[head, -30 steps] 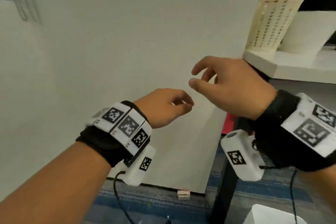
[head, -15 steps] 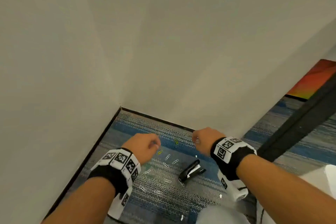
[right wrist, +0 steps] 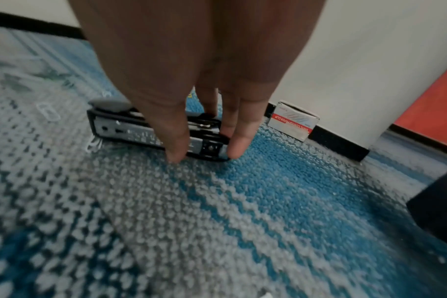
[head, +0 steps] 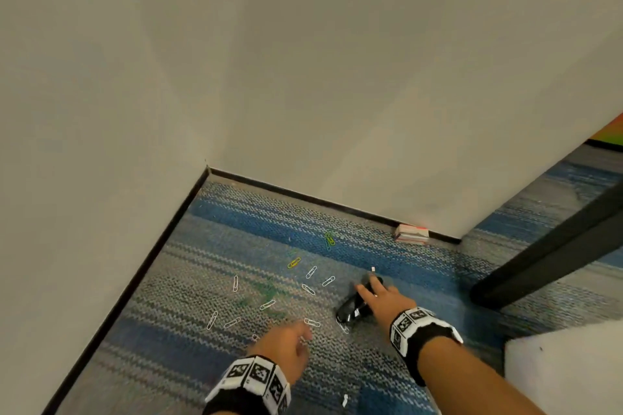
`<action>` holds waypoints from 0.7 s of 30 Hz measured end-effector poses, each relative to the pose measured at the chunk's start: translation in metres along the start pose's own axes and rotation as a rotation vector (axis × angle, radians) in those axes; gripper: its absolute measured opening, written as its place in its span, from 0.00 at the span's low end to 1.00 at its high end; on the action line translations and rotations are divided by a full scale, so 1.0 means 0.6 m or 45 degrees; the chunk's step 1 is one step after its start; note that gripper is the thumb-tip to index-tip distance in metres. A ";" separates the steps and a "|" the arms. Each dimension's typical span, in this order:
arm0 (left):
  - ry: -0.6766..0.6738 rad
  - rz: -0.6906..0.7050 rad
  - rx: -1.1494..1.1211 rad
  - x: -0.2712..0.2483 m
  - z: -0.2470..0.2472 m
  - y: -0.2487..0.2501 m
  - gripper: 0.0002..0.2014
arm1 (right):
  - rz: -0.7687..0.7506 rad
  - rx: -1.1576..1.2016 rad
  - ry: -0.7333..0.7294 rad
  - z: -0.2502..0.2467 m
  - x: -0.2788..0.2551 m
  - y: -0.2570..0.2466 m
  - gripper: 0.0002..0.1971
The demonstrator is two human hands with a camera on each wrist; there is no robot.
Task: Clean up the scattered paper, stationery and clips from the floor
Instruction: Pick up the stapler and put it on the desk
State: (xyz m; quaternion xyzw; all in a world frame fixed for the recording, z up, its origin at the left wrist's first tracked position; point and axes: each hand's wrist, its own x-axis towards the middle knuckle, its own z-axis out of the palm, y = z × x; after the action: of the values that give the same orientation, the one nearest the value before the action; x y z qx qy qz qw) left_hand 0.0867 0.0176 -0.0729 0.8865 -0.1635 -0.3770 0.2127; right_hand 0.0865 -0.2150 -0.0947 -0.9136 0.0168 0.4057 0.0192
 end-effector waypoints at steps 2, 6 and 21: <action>-0.030 -0.027 0.016 0.002 0.009 0.004 0.12 | 0.056 -0.018 0.060 0.008 0.000 0.001 0.33; -0.025 0.001 0.041 0.001 0.006 0.020 0.14 | 0.119 0.064 0.127 0.024 -0.018 -0.004 0.27; 0.400 0.329 -0.205 -0.106 -0.272 0.240 0.28 | -0.418 0.436 0.728 -0.296 -0.319 0.002 0.33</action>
State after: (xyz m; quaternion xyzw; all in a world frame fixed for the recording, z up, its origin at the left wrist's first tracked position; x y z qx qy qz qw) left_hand 0.1461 -0.0354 0.1393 0.8862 -0.2098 -0.2158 0.3523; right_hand 0.0896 -0.2218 0.1665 -0.9641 -0.0578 0.1169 0.2313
